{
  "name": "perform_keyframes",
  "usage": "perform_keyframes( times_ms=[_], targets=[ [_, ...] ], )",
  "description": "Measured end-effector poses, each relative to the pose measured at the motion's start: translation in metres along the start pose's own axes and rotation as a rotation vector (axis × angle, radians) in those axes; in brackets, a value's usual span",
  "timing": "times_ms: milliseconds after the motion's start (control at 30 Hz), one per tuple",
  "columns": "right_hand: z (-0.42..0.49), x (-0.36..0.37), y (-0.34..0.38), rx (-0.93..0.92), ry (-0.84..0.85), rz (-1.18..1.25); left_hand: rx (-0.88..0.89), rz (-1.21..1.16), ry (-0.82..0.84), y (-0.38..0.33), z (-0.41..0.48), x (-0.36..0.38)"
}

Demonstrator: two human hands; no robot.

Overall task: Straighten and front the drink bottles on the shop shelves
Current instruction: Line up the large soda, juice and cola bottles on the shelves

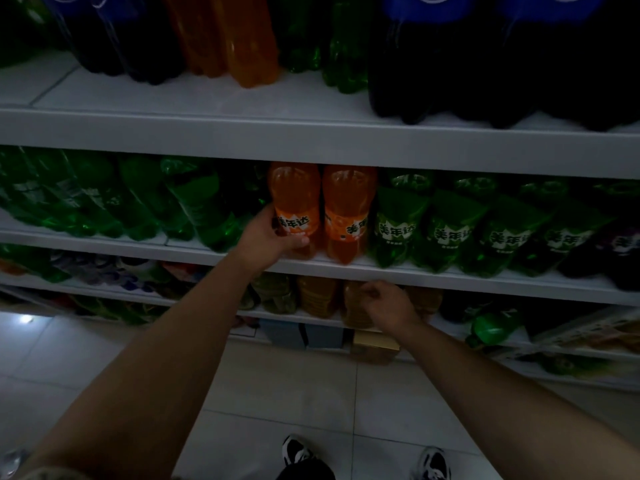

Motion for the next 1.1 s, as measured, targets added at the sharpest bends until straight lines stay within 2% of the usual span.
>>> perform_keyframes(
  times_ms=[333,400,500,567,633,700,933,1000,1100],
  targets=[
    [-0.017,0.017,-0.052,0.044,0.248,-0.173,0.069,0.066,-0.016,0.013,-0.005,0.009],
    [-0.028,0.016,-0.073,0.060,0.285,-0.202,0.073,0.121,-0.117,0.023,-0.019,0.015],
    [-0.041,0.004,-0.109,0.111,0.320,-0.271,0.056,0.245,-0.444,0.051,-0.054,0.031],
    [-0.047,-0.012,-0.132,0.103,0.318,-0.380,0.046,0.238,-0.566,0.071,-0.078,0.054],
    [-0.051,-0.034,-0.158,0.108,0.278,-0.439,-0.029,0.233,-0.535,0.092,-0.089,0.084],
    [-0.053,-0.054,-0.184,0.114,0.240,-0.440,-0.081,0.263,-0.430,0.111,-0.089,0.121],
    [-0.054,-0.108,-0.281,0.275,-0.023,-0.370,-0.072,0.292,-0.078,0.124,-0.062,0.260],
    [-0.051,-0.113,-0.305,0.311,-0.053,-0.357,-0.050,0.317,-0.047,0.124,-0.054,0.293],
    [-0.048,-0.114,-0.339,0.332,-0.042,-0.346,-0.047,0.365,-0.118,0.125,-0.049,0.324]
  ],
)
Point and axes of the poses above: each hand's wrist, its own z-axis towards the middle knuckle, its own x-axis out of the palm, y = z × x, the point moved 5 cm from there along z, towards the middle knuckle, and after that the axes turned 6 degrees about -x, right-handed, at the moved point
